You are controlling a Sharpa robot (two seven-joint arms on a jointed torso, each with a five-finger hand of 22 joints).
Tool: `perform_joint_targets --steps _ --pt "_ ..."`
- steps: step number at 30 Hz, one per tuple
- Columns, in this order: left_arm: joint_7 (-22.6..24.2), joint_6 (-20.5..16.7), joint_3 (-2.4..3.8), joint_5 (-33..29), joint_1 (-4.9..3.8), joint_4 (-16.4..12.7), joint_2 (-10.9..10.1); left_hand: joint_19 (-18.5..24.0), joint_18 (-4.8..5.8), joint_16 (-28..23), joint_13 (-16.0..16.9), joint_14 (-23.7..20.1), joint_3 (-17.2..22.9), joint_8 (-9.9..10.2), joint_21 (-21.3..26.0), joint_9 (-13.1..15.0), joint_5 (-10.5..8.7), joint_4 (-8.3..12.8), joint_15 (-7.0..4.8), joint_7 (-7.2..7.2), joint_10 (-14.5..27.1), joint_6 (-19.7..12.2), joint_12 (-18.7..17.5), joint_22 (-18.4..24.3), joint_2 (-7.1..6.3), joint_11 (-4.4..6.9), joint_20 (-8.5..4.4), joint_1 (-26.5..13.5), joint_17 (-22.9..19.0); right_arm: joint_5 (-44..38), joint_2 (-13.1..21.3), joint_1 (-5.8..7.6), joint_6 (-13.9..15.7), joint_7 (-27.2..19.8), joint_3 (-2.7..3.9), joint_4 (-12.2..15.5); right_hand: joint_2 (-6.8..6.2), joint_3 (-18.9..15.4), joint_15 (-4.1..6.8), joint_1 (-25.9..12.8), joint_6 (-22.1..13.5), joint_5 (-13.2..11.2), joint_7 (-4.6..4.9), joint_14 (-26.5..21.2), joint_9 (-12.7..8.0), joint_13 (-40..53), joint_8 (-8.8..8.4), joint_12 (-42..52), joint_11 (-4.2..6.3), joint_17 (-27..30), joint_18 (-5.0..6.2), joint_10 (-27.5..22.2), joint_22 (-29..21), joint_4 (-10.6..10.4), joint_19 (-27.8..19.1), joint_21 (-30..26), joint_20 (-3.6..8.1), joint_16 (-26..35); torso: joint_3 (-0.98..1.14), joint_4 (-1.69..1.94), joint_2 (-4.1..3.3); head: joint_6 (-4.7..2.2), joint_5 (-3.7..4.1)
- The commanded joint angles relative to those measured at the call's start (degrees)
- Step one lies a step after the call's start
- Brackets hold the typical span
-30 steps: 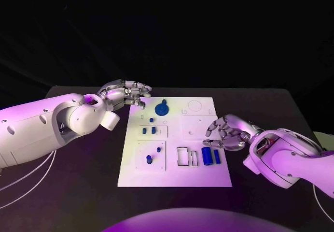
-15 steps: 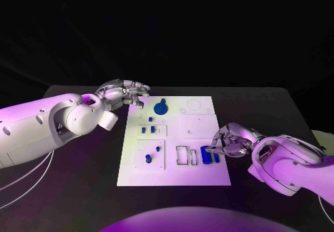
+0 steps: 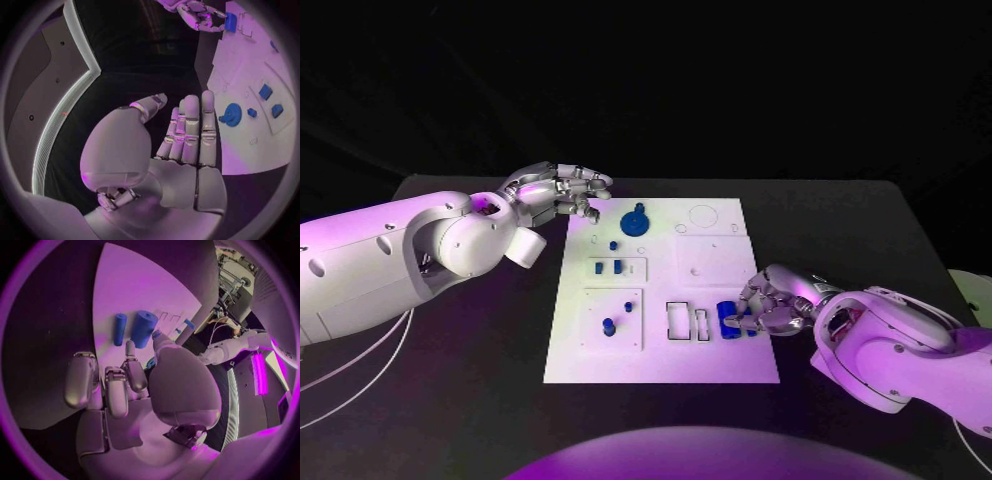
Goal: Assemble the parts on the task board
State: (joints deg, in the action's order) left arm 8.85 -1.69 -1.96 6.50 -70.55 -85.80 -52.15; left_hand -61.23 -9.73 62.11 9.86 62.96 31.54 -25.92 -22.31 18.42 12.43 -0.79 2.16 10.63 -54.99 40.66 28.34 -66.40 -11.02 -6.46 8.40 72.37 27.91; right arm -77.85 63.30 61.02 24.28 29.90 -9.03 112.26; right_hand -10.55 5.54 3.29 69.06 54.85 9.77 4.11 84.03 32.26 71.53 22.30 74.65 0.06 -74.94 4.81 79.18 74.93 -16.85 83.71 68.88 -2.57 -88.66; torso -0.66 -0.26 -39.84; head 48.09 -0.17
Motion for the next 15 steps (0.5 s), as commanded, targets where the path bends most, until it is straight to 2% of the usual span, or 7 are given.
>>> perform_joint_targets --steps 1,6,15 --pt "0.49 0.81 0.03 -0.32 -0.02 -0.14 0.08 -0.43 -0.57 -0.24 -0.05 -0.28 -0.42 -0.19 0.21 0.08 0.01 -0.04 0.21 0.14 0.35 -0.44 0.35 0.06 -0.11 -0.14 -0.08 -0.55 -0.09 -1.75 -0.51 -0.24 -1.62 1.09 -0.02 -0.25 0.03 -0.47 0.48 -0.76 0.52 -0.08 0.07 5.20 0.05 0.07 0.28 0.20 0.03 -11.03 -0.58 0.29 6.73 -0.02 0.44 0.33 0.17 -0.26 0.01 0.04 0.00 -0.05 -0.05" --pt "0.43 0.86 0.03 -0.32 -0.02 -0.16 0.07 -0.43 -0.57 -0.24 -0.05 -0.28 -0.42 -0.19 0.21 0.08 0.01 -0.04 0.21 0.14 0.35 -0.44 0.35 0.06 -0.11 -0.14 -0.08 -0.55 -0.09 -1.93 -1.22 -0.49 -1.97 1.14 -0.03 -0.72 0.05 -0.52 0.49 -0.75 0.58 -0.04 0.04 5.20 0.07 0.14 0.32 0.25 0.04 -11.04 -0.58 0.32 6.72 -0.01 0.44 0.31 0.18 -0.26 -0.08 0.02 -0.04 -0.02 -0.10" --pt "0.18 0.92 0.02 -0.32 -0.02 -0.18 0.04 -0.46 -0.57 -0.24 -0.08 -0.28 -0.46 -0.30 0.29 0.09 0.03 -0.11 0.22 0.15 0.37 -0.50 0.38 0.10 -0.07 -0.15 -0.08 -0.61 -0.10 -1.39 -2.67 -1.44 -2.44 1.27 -0.04 -1.47 0.34 -0.63 0.57 -0.39 0.93 0.22 -0.09 5.21 0.20 0.72 0.52 0.72 0.15 -11.10 -0.60 0.66 6.80 0.04 0.46 0.42 0.23 -0.28 -0.09 0.09 -0.01 0.00 -0.11"
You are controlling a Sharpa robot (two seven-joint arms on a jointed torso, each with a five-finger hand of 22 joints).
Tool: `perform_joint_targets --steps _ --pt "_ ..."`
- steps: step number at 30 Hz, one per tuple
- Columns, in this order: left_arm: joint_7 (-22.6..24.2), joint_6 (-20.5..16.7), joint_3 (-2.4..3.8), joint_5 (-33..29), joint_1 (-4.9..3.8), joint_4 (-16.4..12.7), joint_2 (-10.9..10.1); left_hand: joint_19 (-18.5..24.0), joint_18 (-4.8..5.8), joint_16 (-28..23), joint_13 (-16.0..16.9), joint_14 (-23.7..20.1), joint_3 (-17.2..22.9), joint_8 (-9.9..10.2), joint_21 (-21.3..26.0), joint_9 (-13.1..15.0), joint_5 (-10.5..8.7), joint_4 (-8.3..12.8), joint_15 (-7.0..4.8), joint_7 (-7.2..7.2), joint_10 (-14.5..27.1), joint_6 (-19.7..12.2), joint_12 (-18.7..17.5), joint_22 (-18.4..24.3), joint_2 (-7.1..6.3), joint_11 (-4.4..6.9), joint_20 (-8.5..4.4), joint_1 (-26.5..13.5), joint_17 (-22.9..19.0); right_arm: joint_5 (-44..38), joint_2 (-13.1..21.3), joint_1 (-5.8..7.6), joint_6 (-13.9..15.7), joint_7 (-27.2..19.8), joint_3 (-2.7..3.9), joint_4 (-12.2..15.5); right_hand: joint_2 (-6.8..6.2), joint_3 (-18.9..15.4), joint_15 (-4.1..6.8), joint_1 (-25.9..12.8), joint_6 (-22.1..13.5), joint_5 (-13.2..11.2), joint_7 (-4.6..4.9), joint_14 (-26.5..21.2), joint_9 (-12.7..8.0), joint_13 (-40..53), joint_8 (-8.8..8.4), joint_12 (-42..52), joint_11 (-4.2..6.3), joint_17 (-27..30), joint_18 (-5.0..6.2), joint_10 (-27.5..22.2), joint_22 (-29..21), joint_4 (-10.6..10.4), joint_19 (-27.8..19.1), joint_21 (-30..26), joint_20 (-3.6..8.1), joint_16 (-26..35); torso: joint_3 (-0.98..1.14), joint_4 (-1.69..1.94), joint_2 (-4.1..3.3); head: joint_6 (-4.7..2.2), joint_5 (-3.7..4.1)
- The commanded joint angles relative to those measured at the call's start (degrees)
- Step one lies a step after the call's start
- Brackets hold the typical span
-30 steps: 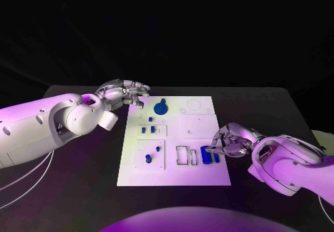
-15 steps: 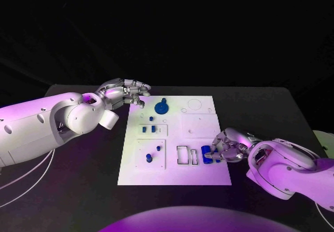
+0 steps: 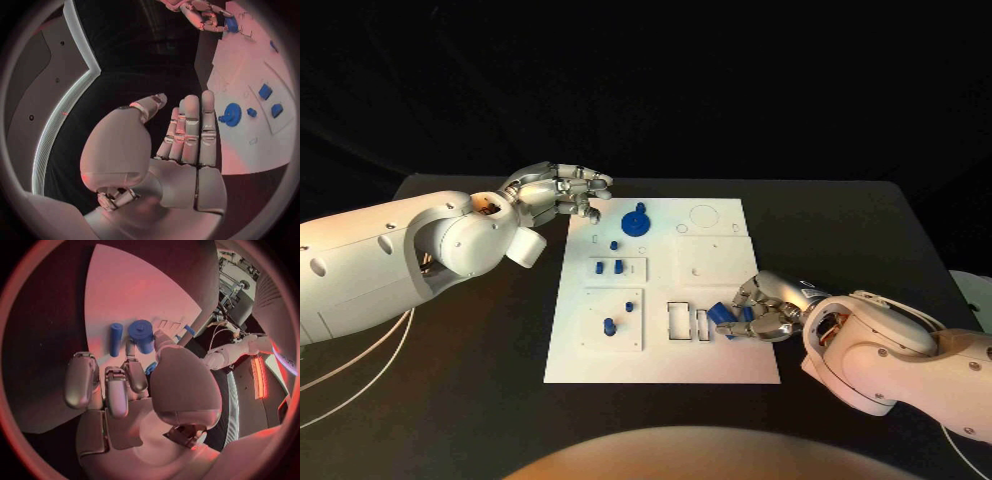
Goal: Assemble the parts on the task board
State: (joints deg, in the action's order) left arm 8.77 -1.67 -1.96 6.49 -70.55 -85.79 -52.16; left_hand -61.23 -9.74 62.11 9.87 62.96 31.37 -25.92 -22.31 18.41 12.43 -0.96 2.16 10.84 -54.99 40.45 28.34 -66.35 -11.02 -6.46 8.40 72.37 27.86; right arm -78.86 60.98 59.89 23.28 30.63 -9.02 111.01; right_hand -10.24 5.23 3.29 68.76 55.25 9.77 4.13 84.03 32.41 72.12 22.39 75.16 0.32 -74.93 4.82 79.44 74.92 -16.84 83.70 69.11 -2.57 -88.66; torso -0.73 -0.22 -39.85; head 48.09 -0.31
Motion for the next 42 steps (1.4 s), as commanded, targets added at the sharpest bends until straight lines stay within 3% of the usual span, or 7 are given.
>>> perform_joint_targets --steps 1,7,17,24,31,42 --pt "0.24 0.89 0.03 -0.31 -0.02 -0.18 0.04 -0.46 -0.57 -0.24 -0.08 -0.28 -0.29 -0.30 0.29 0.10 0.03 0.06 0.22 -0.06 0.37 -0.29 0.38 0.05 -0.07 -0.15 -0.08 -0.61 -0.05 0.05 -0.51 -0.41 -1.45 0.57 -0.05 -0.34 0.03 -0.31 0.57 -0.08 0.54 0.23 -0.11 5.21 0.05 0.13 0.42 0.22 -0.10 -11.11 -0.61 0.41 6.81 0.04 0.47 0.18 0.23 -0.29 -0.03 0.03 0.02 0.00 -0.04" --pt "0.22 0.91 0.03 -0.31 -0.02 -0.19 0.01 -0.46 -0.57 -0.24 -0.08 -0.28 -0.29 -0.30 0.29 0.10 0.03 0.06 0.22 -0.06 0.37 -0.29 0.38 0.05 -0.07 -0.15 -0.08 -0.61 -0.05 2.07 -1.21 -0.72 -0.77 0.66 -0.04 -0.60 1.03 0.09 0.84 1.42 1.30 1.86 -0.46 5.27 0.28 1.36 0.72 1.19 0.22 -11.44 -0.64 1.13 6.98 0.09 0.52 0.32 0.46 -0.38 -0.04 0.00 0.02 0.00 -0.10" --pt "0.20 0.88 0.03 -0.31 -0.02 -0.16 -0.05 -0.49 -0.56 -0.23 -0.10 -0.28 -0.33 -0.37 0.35 0.11 0.04 -0.02 0.23 -0.06 0.39 -0.34 0.40 0.08 -0.04 -0.16 -0.07 -0.70 -0.06 3.84 -1.03 -0.78 4.13 -0.24 -0.02 0.20 2.46 2.88 1.52 4.20 3.18 5.58 -1.36 5.42 0.43 4.32 0.98 3.58 1.03 -12.23 -0.80 2.96 7.50 0.20 0.84 1.10 1.07 -0.60 -0.03 -0.01 0.05 -0.05 -0.20" --pt "0.08 0.96 0.02 -0.31 -0.02 -0.09 0.05 -0.49 -0.56 -0.23 -0.10 -0.28 -0.33 -0.37 0.35 0.11 0.04 -0.02 0.23 -0.06 0.39 -0.34 0.40 0.08 -0.04 -0.16 -0.07 -0.70 -0.06 7.62 -0.40 0.08 6.14 -1.09 0.01 1.54 3.21 4.32 1.64 3.84 3.24 7.60 -1.40 5.44 0.28 4.67 0.58 3.79 1.12 -12.35 -0.85 3.15 7.65 0.12 0.91 1.25 1.24 -0.64 -0.05 0.00 0.06 -0.09 -0.11" --pt "0.04 1.02 0.01 -0.31 -0.02 -0.02 0.19 -0.50 -0.56 -0.23 -0.12 -0.28 -0.35 -0.41 0.38 0.11 0.05 -0.08 0.24 -0.05 0.41 -0.37 0.41 0.10 -0.01 -0.16 -0.06 -0.75 -0.06 10.37 0.00 1.46 6.51 -1.24 0.03 2.69 3.17 4.73 1.66 3.80 3.35 8.15 -1.46 5.46 0.26 4.78 0.53 3.85 1.15 -12.42 -0.84 3.19 7.67 0.20 0.91 1.23 1.27 -0.66 -0.08 -0.02 0.06 -0.30 -0.03" --pt "0.02 1.10 -0.02 -0.31 -0.02 0.02 0.36 -0.50 -0.56 -0.23 -0.12 -0.28 -0.35 -0.41 0.38 0.11 0.05 -0.08 0.24 -0.05 0.41 -0.37 0.41 0.10 -0.01 -0.16 -0.06 -0.75 -0.06 13.08 -2.33 1.89 3.81 -0.77 0.04 2.35 2.80 4.96 1.63 2.74 3.47 8.20 -1.34 5.42 0.24 4.83 0.39 3.83 1.08 -12.25 -0.80 3.19 7.62 0.07 0.84 0.94 1.28 -0.61 -0.10 0.03 0.01 -0.33 -0.10"
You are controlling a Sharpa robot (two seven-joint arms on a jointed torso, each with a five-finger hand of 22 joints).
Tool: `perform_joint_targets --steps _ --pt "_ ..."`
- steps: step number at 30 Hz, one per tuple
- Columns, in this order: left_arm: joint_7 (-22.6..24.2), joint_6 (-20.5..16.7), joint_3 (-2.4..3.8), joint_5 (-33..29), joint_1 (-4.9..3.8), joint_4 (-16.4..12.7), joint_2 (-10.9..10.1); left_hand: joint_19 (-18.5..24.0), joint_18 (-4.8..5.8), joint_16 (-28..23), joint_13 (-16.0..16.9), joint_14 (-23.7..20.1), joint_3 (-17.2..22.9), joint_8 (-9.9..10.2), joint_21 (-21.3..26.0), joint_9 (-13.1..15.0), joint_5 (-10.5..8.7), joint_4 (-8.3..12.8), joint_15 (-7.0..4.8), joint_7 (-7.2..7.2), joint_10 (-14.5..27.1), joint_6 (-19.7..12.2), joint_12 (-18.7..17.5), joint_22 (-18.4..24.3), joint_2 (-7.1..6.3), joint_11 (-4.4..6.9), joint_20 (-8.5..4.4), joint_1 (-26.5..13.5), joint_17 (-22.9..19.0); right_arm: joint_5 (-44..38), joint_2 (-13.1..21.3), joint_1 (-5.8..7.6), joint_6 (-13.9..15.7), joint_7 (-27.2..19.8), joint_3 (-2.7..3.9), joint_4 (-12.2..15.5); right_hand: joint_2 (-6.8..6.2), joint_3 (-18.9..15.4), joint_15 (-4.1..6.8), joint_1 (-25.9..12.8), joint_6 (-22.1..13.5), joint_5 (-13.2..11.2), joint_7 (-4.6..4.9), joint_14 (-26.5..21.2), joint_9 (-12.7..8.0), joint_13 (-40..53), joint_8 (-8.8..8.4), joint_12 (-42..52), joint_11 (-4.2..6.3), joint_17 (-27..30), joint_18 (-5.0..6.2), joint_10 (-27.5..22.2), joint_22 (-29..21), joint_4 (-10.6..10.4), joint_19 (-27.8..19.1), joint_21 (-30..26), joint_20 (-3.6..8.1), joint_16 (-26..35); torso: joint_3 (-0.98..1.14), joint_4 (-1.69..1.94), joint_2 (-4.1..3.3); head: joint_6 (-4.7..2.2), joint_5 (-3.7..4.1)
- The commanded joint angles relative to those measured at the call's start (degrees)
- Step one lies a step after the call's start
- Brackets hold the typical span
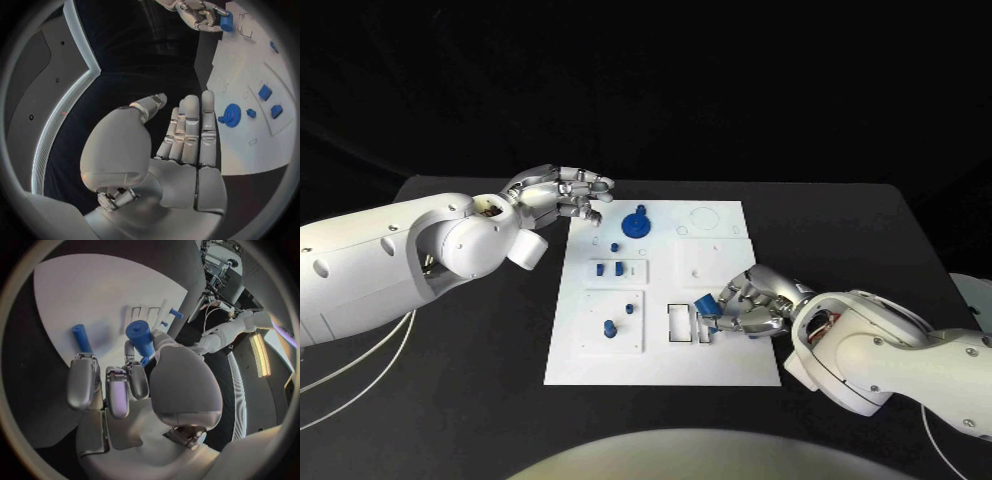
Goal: Assemble the parts on the task board
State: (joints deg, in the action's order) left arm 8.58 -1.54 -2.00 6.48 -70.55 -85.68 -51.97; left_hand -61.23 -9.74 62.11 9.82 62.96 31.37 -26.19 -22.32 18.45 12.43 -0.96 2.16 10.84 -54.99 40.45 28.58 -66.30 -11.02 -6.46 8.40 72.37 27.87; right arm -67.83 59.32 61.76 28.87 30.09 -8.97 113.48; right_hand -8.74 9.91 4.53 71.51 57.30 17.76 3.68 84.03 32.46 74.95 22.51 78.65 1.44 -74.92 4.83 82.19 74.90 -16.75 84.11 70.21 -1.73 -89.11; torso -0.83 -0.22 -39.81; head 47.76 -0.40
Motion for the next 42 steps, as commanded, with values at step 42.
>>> perform_joint_targets --steps 42 --pt "-0.07 1.19 0.00 -0.30 -0.02 -0.19 0.12 -0.59 -0.56 -0.21 -0.15 -0.29 -0.45 -0.40 0.60 0.11 0.08 -0.30 0.26 -0.05 0.47 -0.54 0.25 0.16 0.07 -0.17 -0.04 -0.94 -0.11 -0.81 -7.20 0.26 -5.04 1.75 0.01 -4.09 0.63 -6.53 0.23 -10.38 1.81 -2.56 -0.78 5.32 1.54 1.79 0.06 -0.48 -0.22 -11.77 -0.62 0.06 7.67 -0.15 0.18 -1.48 0.27 -0.02 -0.01 -0.02 -0.01 -0.06 -0.87"
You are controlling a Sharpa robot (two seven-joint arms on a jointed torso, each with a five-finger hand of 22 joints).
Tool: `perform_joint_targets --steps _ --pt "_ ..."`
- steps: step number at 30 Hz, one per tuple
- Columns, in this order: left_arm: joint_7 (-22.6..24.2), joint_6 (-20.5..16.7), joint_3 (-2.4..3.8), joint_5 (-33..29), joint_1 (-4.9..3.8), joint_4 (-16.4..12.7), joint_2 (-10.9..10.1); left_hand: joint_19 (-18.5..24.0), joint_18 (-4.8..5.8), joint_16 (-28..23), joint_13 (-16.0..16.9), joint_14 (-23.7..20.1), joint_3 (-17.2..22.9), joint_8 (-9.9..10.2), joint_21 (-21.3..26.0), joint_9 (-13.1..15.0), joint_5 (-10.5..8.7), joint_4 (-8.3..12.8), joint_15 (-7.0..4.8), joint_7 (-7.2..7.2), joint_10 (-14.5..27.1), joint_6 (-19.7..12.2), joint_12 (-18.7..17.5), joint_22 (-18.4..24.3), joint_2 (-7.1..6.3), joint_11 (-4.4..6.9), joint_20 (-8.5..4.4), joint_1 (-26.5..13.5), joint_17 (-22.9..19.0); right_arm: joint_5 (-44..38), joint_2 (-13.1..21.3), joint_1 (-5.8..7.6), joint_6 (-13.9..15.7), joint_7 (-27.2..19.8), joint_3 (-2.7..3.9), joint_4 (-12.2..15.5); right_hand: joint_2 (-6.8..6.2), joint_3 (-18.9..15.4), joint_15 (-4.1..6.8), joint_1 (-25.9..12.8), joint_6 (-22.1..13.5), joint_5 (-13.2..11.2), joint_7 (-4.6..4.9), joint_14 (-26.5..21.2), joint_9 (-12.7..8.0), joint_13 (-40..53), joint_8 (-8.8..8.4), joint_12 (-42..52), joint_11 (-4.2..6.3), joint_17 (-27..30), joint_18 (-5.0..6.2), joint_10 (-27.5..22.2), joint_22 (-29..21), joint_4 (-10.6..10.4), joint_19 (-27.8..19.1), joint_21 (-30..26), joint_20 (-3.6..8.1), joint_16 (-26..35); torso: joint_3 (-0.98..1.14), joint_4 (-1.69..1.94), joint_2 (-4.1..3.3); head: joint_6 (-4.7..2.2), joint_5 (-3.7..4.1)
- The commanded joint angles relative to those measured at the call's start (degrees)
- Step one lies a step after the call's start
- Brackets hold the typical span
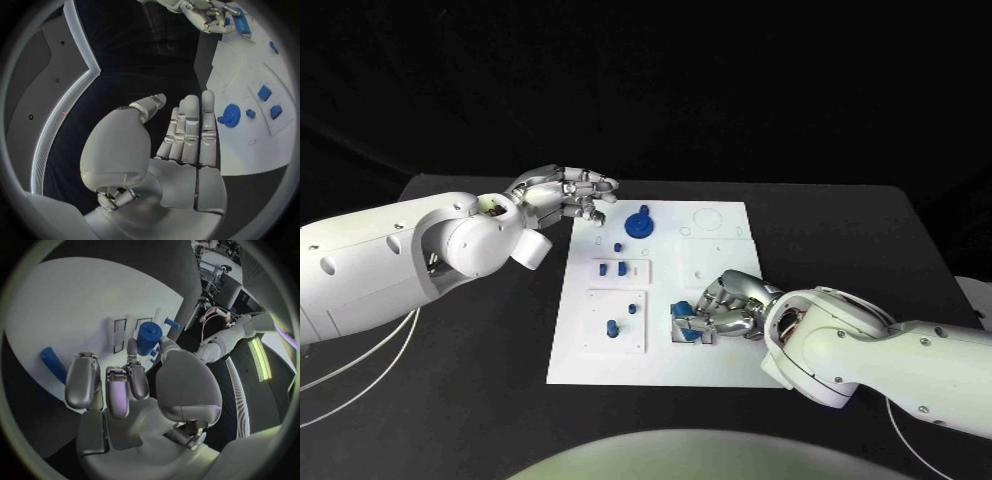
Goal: Assemble the parts on the task board
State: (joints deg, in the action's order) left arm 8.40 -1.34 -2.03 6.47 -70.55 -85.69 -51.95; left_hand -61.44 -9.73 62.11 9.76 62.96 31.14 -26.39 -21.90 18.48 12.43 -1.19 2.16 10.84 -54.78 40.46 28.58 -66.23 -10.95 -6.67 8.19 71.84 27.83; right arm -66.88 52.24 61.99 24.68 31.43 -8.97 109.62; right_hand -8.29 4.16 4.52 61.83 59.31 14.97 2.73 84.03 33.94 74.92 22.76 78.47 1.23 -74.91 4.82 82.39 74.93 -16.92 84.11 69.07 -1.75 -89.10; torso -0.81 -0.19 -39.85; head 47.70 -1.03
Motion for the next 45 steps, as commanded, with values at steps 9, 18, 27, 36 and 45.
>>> perform_joint_targets --steps 9,18,27,36,45 --pt "0.03 1.00 0.03 -0.29 -0.02 -0.20 0.08 -0.39 -0.57 -0.21 -0.11 -0.30 -0.24 -0.26 0.24 0.08 0.08 -0.10 0.26 -0.05 0.29 -0.58 0.26 0.12 -0.01 0.04 0.17 -0.43 -0.07 -2.72 -0.47 0.08 -0.86 0.48 0.01 -0.58 0.72 -6.49 0.12 -2.13 -0.77 1.30 0.32 5.33 0.85 1.18 -0.17 -1.10 -0.15 -11.85 -0.54 -0.67 7.61 0.01 0.10 -0.90 0.18 -0.02 0.02 -0.09 0.03 0.10 -0.28" --pt "0.03 0.93 0.03 -0.29 -0.02 -0.22 0.01 -0.39 -0.57 -0.21 -0.11 -0.30 -0.24 -0.26 0.24 0.08 0.08 -0.10 0.26 -0.05 0.29 -0.58 0.26 0.12 -0.01 0.04 0.17 -0.43 -0.07 -3.25 -0.10 0.09 -0.37 0.38 0.01 0.03 1.23 -8.31 0.09 -2.26 -0.87 0.96 0.34 5.34 1.11 1.09 -0.13 -1.24 -0.18 -11.88 -0.54 -0.74 7.64 -0.03 0.11 -0.98 0.15 -0.03 0.06 -0.10 0.02 0.15 -0.18" --pt "-0.05 0.89 0.03 -0.29 -0.02 -0.25 -0.07 -0.42 -0.57 -0.21 -0.14 -0.32 -0.27 -0.36 0.31 0.09 0.09 -0.18 0.27 -0.05 0.34 -0.64 0.27 0.16 0.02 0.03 0.18 -0.48 -0.09 -3.33 1.76 0.09 -0.47 -0.30 0.00 2.14 2.54 -9.07 0.58 3.12 0.61 1.23 -0.44 5.49 2.89 3.16 1.29 0.63 0.47 -12.62 -0.72 0.60 8.15 0.20 0.52 -0.03 0.51 -0.23 0.05 -0.13 0.05 0.19 -0.35" --pt "-0.11 0.92 0.03 -0.29 -0.02 -0.23 -0.10 -0.42 -0.57 -0.21 -0.14 -0.32 -0.27 -0.36 0.31 0.09 0.09 -0.18 0.27 -0.05 0.34 -0.64 0.27 0.16 0.02 0.03 0.18 -0.48 -0.09 -3.34 2.50 0.08 -1.61 -1.01 0.00 3.04 2.75 -9.22 0.81 6.30 0.79 1.30 -0.71 5.59 3.86 3.82 1.68 1.19 0.73 -13.17 -0.81 1.01 8.37 0.25 0.68 0.35 0.74 -0.38 0.03 -0.11 0.01 0.17 -0.22" --pt "-0.19 1.02 0.02 -0.29 -0.02 -0.25 -0.10 -0.42 -0.57 -0.21 -0.14 -0.32 -0.27 -0.36 0.31 0.09 0.09 -0.18 0.27 -0.05 0.34 -0.64 0.27 0.16 0.02 0.03 0.18 -0.48 -0.09 -3.94 1.74 0.08 -3.40 -0.54 0.00 1.77 3.27 -9.26 0.90 6.69 1.17 1.36 -0.87 5.63 4.27 4.00 1.99 1.35 0.85 -13.34 -0.83 1.14 8.44 0.21 0.72 0.44 0.81 -0.43 0.00 -0.04 -0.03 0.38 -0.03"
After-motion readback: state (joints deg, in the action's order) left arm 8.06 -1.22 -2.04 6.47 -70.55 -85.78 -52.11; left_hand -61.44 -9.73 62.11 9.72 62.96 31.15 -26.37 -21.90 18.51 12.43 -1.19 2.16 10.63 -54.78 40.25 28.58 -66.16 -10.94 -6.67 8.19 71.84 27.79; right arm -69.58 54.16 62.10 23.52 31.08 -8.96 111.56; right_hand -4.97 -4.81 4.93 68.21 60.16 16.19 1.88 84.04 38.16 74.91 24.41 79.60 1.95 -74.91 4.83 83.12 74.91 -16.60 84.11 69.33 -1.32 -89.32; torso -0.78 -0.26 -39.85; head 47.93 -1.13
